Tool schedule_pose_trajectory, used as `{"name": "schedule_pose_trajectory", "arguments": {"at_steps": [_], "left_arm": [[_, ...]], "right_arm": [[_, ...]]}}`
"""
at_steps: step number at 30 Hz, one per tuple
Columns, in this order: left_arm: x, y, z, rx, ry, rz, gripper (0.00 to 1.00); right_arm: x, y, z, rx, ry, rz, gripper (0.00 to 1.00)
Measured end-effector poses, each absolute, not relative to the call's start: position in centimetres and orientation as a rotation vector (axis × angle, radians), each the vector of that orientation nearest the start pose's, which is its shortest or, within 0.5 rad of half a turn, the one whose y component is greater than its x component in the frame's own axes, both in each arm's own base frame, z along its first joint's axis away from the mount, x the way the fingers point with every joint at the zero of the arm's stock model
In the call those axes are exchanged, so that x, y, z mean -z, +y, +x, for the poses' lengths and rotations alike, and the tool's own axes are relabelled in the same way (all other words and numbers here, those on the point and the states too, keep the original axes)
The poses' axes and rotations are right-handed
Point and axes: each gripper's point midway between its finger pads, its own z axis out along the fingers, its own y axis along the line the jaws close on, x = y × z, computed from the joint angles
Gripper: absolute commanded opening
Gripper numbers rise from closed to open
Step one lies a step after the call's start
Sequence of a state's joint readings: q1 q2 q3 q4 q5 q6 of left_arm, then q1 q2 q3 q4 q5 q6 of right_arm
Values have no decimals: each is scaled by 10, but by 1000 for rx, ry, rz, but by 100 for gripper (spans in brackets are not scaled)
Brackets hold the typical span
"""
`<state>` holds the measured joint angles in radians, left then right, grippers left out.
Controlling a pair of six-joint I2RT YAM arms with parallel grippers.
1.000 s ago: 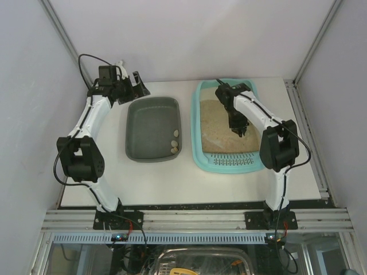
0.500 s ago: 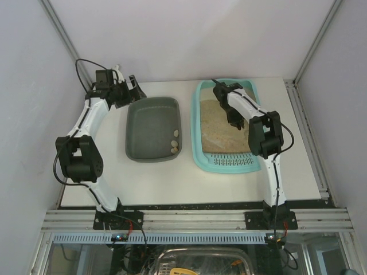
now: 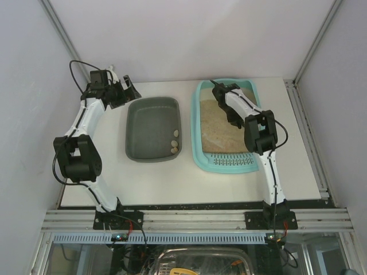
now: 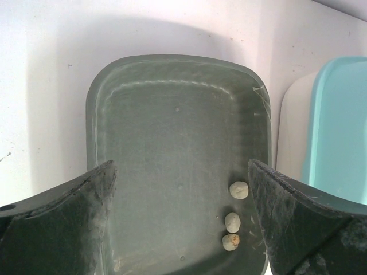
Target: Clean the litter box
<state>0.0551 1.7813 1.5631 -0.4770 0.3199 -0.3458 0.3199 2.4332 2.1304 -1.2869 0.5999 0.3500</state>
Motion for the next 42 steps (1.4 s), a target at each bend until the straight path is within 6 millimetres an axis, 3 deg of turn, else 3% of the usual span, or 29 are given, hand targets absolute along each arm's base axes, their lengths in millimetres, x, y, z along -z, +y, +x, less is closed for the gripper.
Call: {"name": "schedule_pose_trajectory", "arguments": {"at_steps": [9,15,20,24,33,42], "left_arm": [[-179,-39,490,505,2288,-271,99],[-170,-36,492,506,2305,-286,99],[-171,-36,491,526,2304,-281,99],[-170,-34,491,527,2303,-286,99],[-158,-32,484,532,2332,-300,99],[-154,-35,480,547,2356,-228,100]], "right_arm": [[-33,87,442,612,2896,27,0],[-30,127,450,283,2927,51,0],[-30,171,439,-112,2946,27,0],[-28,191,435,-308,2930,15,0],[-32,193,423,-524,2914,74,0],[-49,205,431,-649,2920,247,0]]}}
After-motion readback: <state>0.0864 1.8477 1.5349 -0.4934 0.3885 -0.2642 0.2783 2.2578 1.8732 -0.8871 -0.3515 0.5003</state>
